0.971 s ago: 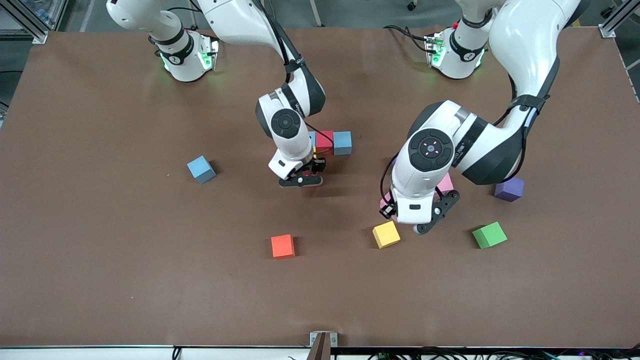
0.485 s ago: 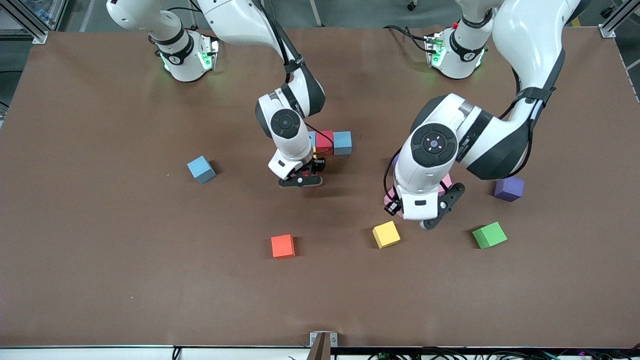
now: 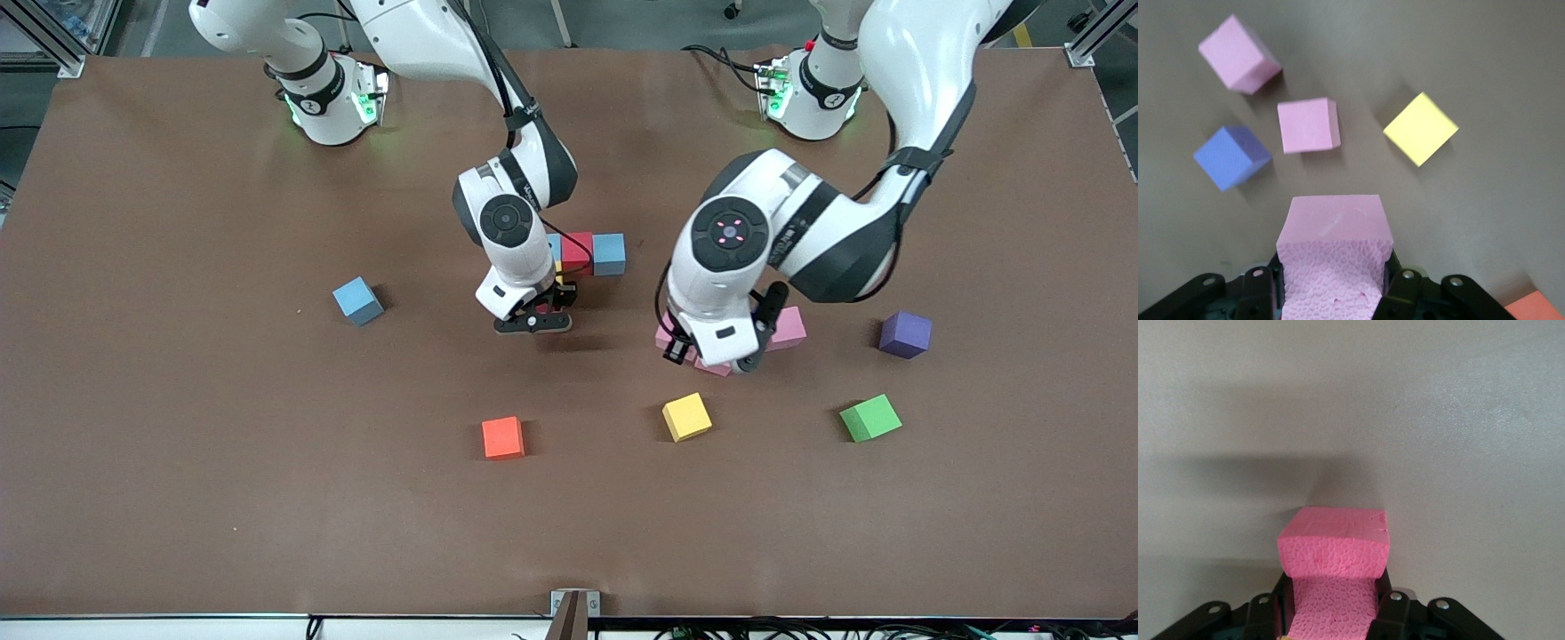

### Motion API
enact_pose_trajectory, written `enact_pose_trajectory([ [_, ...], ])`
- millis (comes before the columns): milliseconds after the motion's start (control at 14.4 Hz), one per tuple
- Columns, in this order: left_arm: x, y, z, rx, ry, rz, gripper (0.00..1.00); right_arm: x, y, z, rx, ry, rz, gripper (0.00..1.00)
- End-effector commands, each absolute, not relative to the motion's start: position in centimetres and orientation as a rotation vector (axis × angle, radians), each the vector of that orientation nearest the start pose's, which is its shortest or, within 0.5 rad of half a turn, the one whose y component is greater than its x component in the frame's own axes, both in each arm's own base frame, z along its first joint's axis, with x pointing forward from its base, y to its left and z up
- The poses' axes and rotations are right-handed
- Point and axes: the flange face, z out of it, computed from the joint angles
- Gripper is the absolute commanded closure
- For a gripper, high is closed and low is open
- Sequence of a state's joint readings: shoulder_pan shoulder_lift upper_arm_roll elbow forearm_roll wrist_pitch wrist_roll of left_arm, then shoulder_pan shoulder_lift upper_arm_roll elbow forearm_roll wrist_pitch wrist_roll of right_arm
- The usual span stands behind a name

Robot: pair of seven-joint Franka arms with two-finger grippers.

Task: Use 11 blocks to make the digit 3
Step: 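Release the magenta cube while the left gripper carries pink to the row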

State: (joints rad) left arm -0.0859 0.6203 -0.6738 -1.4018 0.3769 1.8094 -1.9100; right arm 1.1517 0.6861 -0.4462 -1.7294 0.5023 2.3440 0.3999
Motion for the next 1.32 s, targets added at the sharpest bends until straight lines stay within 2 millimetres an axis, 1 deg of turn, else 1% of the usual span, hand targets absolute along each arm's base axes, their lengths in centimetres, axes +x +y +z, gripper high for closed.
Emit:
enact_pose_trajectory([
  [0,57.0,-37.7,38.8,-2.577,-1.695,0.006,0.85,47.9,45.4,22.1,-3.049,-0.06,0.052,0.54],
  [69,56.7,-37.9,38.7,-2.574,-1.71,0.0,0.85,48.0,45.3,22.2,-3.049,-0.058,0.049,0.01],
  [347,56.8,-38.1,38.4,-2.55,-1.785,0.011,0.85,47.9,45.4,22.2,-3.048,-0.059,0.049,0.0],
  [416,56.6,-38.2,37.6,-2.536,-1.784,0.014,0.85,47.9,45.5,22.3,-3.046,-0.057,0.051,0.0],
  [485,55.8,-38.7,36.3,-2.554,-1.763,0.006,0.85,48.0,45.6,22.6,-3.043,-0.059,0.047,0.0],
  [555,55.6,-38.9,35.4,-2.563,-1.792,0.01,0.84,48.0,45.7,22.8,-3.039,-0.056,0.043,0.0],
  [624,55.5,-38.9,34.4,-2.506,-1.884,0.017,0.81,48.1,45.7,23.0,-3.035,-0.053,0.041,0.0],
  [693,55.2,-38.9,33.3,-2.448,-1.963,0.027,0.8,48.2,45.8,23.8,-3.023,-0.052,0.031,0.0],
  [832,53.6,-39.5,30.7,-2.426,-2.036,0.034,0.8,48.9,45.5,25.7,-2.997,-0.051,0.006,0.0],
  [901,53.1,-39.6,29.9,-2.386,-2.088,0.029,0.8,49.8,44.7,26.9,-2.988,-0.037,-0.012,0.0],
  [971,52.7,-39.7,28.9,-2.328,-2.158,0.032,0.8,50.4,43.7,27.7,-2.99,-0.018,0.007,0.0],
  [1040,52.3,-40.1,28.3,-2.287,-2.214,0.043,0.8,51.6,42.2,28.8,-2.993,0.013,0.018,0.0],
  [1109,51.8,-40.9,27.4,-2.258,-2.245,0.065,0.8,52.7,40.5,30.2,-2.998,0.039,0.035,0.0],
  [1248,51.1,-41.7,26.7,-2.209,-2.296,0.025,0.8,55.0,36.4,31.6,-3.024,0.122,0.054,0.0],
])
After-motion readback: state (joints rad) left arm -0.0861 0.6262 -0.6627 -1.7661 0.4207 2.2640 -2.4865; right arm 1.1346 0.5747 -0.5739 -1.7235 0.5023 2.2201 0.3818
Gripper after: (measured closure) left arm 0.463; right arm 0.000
